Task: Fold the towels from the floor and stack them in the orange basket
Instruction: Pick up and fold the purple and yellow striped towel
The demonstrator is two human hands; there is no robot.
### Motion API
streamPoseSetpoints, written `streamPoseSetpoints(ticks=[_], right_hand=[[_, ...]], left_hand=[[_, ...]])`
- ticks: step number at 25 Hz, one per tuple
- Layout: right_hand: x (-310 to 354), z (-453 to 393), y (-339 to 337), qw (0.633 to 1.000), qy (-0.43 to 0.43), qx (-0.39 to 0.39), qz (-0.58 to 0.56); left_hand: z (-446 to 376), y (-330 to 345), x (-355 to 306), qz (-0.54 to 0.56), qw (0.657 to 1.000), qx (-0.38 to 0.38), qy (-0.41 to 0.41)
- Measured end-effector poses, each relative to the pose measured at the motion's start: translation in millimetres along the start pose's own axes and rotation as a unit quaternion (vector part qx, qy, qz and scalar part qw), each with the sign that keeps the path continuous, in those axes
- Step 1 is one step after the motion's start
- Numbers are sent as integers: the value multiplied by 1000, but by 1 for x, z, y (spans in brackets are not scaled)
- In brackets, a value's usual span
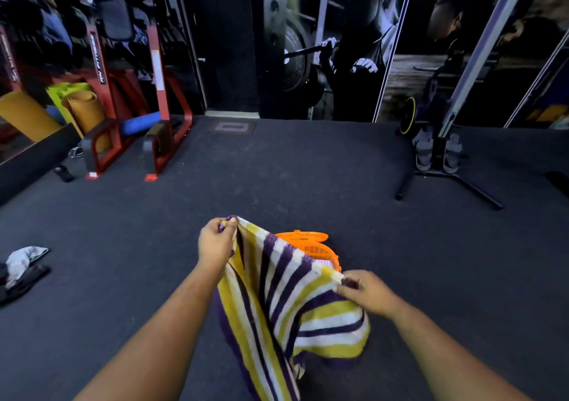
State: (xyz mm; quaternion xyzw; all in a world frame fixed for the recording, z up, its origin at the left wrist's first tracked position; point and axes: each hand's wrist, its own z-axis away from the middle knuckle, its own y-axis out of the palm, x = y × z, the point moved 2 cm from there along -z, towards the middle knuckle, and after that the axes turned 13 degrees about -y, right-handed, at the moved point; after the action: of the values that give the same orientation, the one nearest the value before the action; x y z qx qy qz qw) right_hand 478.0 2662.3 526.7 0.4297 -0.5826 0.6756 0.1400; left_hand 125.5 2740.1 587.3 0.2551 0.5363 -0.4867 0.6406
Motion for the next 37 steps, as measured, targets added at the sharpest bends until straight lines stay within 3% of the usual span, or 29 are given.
streamPoseSetpoints(ticks=[3, 5, 9, 13, 16, 18, 21, 23, 25, 27, 29, 32, 33, 35, 37], right_hand=[[2, -6, -13, 974, 44, -164, -151], [0, -12, -19, 966, 54, -219, -130], [-13, -2, -30, 993, 58, -72, 67], [-31, 13, -29, 981, 134, -101, 93], [-12, 1, -20, 975, 136, -172, 26], [22, -19, -9, 983, 87, -164, 2], [61, -47, 13, 989, 12, -104, -101], [70, -52, 16, 988, -8, -73, -138], [67, -48, 12, 986, -16, -61, -154], [58, -37, 9, 988, -7, -70, -141], [54, -27, 9, 977, 3, -139, -160], [60, -23, 11, 924, 32, -269, -271], [66, -23, 14, 914, 40, -278, -293], [68, -28, 22, 937, 36, -246, -245], [68, -33, 31, 973, 10, -172, -154]], left_hand=[[-5, 3, 8, -44, 999, -6, -15], [-9, 4, 11, -43, 999, -27, -9], [-35, -23, 11, -4, 993, -114, -40], [-45, -30, 20, -81, 988, -128, -40], [-16, 1, 16, -162, 986, -34, 7], [13, 35, 14, -217, 968, 102, 68], [56, 73, 24, -263, 884, 351, 163], [67, 79, 30, -307, 850, 370, 216], [65, 73, 28, -329, 862, 308, 231], [56, 65, 30, -330, 889, 249, 199], [49, 56, 30, -303, 912, 228, 158], [60, 54, 29, -207, 937, 275, 65], [68, 58, 30, -143, 943, 300, 3], [87, 72, 31, 7, 927, 354, -124], [103, 81, 31, 85, 907, 379, -162]])
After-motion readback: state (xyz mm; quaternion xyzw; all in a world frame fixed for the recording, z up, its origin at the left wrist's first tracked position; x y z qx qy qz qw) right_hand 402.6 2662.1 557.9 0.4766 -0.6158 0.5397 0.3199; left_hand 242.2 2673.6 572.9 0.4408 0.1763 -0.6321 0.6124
